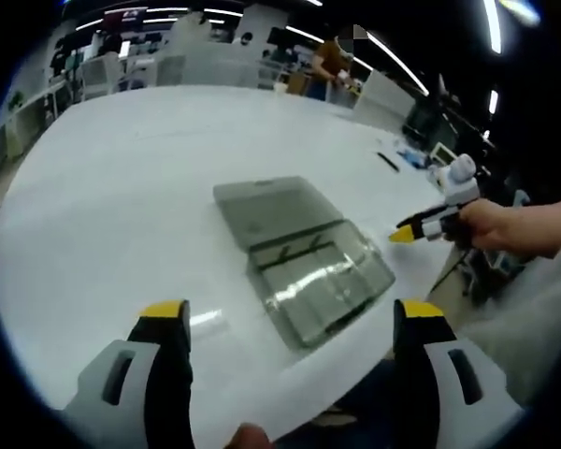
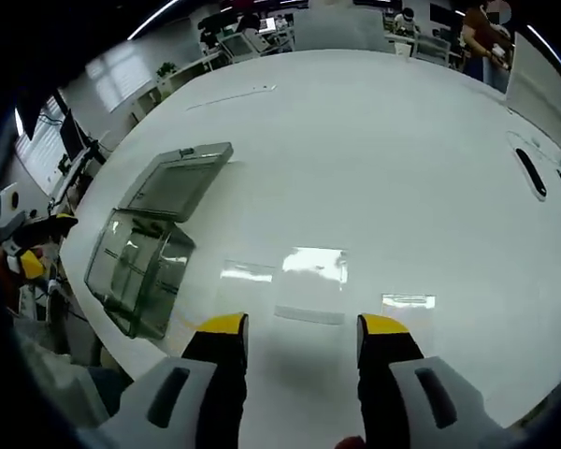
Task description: Insert the divider into the dual guide fixture by aligning both edges with the guide slots and pushing it downward to the bottom, including one-sided entry, uneven engagement, binding, and posture correction.
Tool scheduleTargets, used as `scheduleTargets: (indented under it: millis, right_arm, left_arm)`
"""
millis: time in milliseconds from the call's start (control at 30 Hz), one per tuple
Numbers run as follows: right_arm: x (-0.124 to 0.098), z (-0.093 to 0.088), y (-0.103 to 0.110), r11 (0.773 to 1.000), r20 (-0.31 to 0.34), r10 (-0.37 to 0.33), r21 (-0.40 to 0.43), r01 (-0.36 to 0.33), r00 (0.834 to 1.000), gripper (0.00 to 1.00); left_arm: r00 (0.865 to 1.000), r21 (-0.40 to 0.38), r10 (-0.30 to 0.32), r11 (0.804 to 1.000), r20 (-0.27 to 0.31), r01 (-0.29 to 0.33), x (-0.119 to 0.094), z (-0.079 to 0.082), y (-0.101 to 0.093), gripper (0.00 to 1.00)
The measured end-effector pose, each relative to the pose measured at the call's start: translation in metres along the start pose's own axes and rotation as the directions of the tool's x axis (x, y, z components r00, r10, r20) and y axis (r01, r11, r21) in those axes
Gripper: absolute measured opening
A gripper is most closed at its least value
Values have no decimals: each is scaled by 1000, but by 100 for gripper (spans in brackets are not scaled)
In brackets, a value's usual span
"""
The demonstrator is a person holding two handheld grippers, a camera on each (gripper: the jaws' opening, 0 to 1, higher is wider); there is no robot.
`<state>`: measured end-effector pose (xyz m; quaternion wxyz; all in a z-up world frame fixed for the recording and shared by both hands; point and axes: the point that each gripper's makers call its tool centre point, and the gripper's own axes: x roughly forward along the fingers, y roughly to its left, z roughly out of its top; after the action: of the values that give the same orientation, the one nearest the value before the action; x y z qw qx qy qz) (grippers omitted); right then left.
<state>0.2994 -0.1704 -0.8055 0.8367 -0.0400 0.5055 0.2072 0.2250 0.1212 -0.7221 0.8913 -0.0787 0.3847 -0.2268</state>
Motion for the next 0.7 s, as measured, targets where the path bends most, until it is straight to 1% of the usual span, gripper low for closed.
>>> scheduleTargets:
  millis: [233,400,467,533,700]
  right_arm:
    - [2,0,-2,1000,-25,-8,-11,7,1000,40]
    - [3,3,-2,1000,-31,-6,-21,6,999,39]
    - [5,1,-2,999,-56,-9,-34,8,998,39]
    - [6,3,-1,1000,-54,-7,-31,5,999,38]
    - [10,1,-3,999,-80,-17,-37,14,997,38]
  left_arm:
    - [1000,-2,2,1000,0,-2,0,-2,-2,86]
    - [1000,-3,3,1000,2,-3,0,-1,-3,86]
    - [1000,-6,4,1000,4,-4,0,-1,-3,86]
    - [1000,-9,5,1000,5,-5,0,-1,-2,86]
    - [1000,-14,6,1000,9,-6,1,0,0,86]
